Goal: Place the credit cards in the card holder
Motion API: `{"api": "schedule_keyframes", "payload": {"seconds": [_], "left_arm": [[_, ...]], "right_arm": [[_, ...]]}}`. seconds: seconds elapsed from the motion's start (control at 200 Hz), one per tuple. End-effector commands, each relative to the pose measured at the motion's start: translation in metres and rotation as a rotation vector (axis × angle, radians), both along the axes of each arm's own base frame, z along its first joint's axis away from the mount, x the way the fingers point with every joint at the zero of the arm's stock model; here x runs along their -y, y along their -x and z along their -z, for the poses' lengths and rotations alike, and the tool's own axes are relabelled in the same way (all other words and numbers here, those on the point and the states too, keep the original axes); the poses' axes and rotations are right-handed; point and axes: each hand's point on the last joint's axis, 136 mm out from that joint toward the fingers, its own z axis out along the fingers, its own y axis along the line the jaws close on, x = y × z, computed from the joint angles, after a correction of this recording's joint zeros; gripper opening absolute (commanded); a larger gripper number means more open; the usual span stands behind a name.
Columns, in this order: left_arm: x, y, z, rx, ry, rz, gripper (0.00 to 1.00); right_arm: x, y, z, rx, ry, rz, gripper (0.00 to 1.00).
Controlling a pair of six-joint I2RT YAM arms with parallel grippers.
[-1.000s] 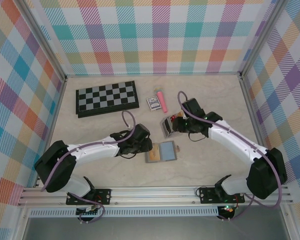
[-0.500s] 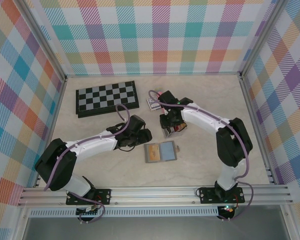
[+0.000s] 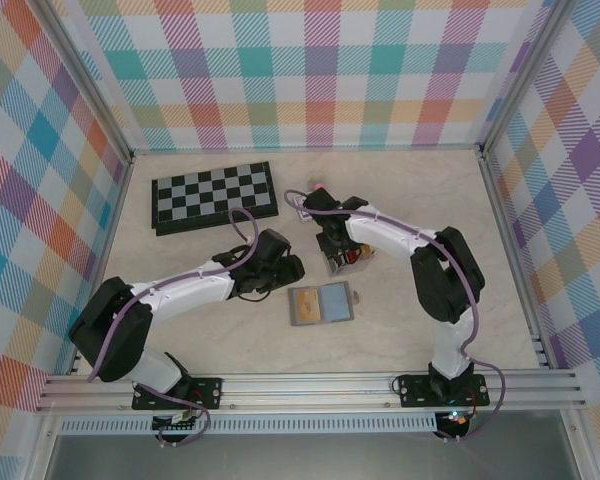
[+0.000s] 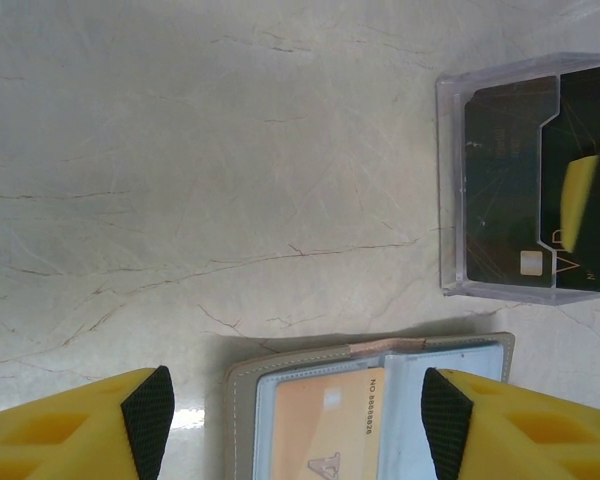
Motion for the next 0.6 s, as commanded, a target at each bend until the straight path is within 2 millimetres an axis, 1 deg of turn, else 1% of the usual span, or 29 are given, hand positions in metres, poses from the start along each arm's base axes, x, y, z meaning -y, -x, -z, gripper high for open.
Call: {"api": "schedule_keyframes", "payload": {"seconds": [0.0,0.03,0.135,0.255,0.325,0.36,0.53,0.595], "left_arm": [[-0.009,-0.003,-0.005,0.021,0.006,-0.039,0.68],[-0.009,-0.003,-0.006,0.022,0.006,-0.039,0.68],[-0.01,-0.003,-0.005,0.022,0.004,-0.041,0.68],[-0.01,-0.003,-0.005,0.021,0.004,-0.042,0.68],[-0.009,-0.003,-0.005,0.02,0.005,-0.04,0.69],[-0.01,-0.003,-0.005,0.021,0.004,-0.041,0.68],[-0.01,-0.003,-0.005,0.019,0.003,-0.04,0.68],[-0.01,-0.002,-0.004,0.016,0.002,-0.04,0.68]], "right_arm": [[0.002,-0.002,0.0,0.007,0.054,-0.012,0.42],[0.002,-0.003,0.0,0.012,0.067,-0.012,0.42],[0.01,-0.009,-0.012,0.07,0.133,-0.012,0.43],[0.014,-0.013,-0.027,0.118,0.144,-0.01,0.44],[0.014,-0.014,-0.031,0.125,0.144,-0.014,0.44],[0.014,-0.014,-0.031,0.125,0.143,-0.017,0.43],[0.013,-0.01,-0.028,0.106,0.131,-0.024,0.31],[0.013,-0.009,-0.027,0.103,0.129,-0.023,0.29]]}}
